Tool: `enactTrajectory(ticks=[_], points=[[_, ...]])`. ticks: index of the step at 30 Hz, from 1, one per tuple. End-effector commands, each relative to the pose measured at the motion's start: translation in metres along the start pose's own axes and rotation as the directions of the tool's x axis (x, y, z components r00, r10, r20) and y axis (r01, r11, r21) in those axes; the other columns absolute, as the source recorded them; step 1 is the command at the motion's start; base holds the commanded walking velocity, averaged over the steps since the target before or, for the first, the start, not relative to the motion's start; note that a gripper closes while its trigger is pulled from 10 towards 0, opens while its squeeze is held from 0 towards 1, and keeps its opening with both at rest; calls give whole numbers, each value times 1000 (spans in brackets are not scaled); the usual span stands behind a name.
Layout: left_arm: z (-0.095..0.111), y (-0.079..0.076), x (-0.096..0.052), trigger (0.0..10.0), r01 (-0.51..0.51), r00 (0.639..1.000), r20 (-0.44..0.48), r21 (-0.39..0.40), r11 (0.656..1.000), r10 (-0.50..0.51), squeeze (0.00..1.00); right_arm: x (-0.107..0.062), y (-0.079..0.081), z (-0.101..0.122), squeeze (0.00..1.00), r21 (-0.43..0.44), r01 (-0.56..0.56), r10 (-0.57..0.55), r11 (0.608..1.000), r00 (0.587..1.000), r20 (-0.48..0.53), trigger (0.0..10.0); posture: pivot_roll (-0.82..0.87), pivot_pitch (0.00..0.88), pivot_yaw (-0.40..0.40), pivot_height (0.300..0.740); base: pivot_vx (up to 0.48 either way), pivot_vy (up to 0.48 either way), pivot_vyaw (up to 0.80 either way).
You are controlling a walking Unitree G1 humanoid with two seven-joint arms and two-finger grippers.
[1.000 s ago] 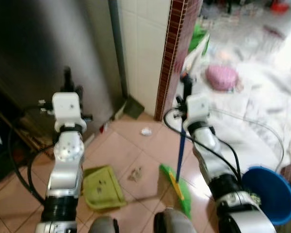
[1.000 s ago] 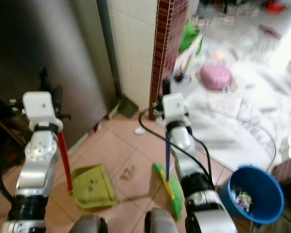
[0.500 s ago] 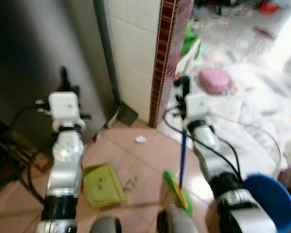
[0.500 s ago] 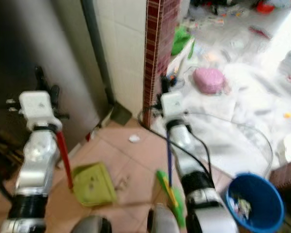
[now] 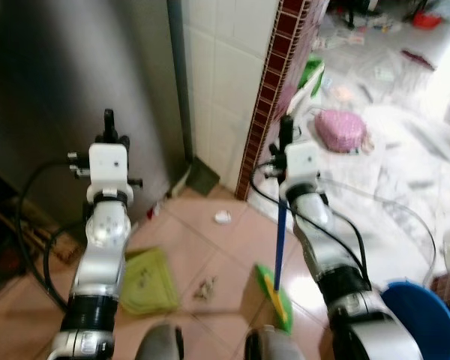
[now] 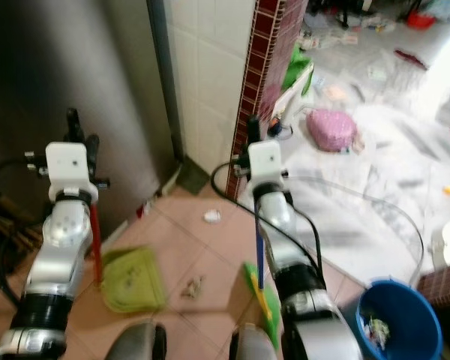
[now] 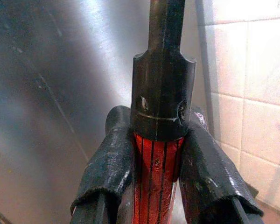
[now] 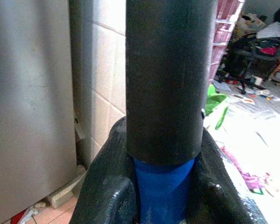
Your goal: Sweep floor
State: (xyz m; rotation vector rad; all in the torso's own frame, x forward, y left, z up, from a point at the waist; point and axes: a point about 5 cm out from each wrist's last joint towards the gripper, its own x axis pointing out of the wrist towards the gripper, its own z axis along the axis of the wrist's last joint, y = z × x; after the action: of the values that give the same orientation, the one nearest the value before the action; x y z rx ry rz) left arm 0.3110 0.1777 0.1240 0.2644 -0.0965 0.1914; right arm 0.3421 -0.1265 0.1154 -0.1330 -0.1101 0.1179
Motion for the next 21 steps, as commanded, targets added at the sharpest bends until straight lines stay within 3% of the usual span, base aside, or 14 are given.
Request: enactTrajectory(ticks=[1,11,21], points=[[15,-11,7,10000,41,996,85,-25,999,-38,0,4,-5,8,0,19,29,-30,999,999,22,10000,-27,99,-29,740,0,0,0],[17,-38,20,10000,109,981,162,4,994,-108,0,5,-12,5,0,100,93,-90,991,995,-34,10000,-60,106,-27,740,0,0,0],[4,-54,20,10000,157,979,129,26,987,-159,0,4,-19,2,0,158,150,-138,976,987,-86,10000,-73,121,-31,740,0,0,0]])
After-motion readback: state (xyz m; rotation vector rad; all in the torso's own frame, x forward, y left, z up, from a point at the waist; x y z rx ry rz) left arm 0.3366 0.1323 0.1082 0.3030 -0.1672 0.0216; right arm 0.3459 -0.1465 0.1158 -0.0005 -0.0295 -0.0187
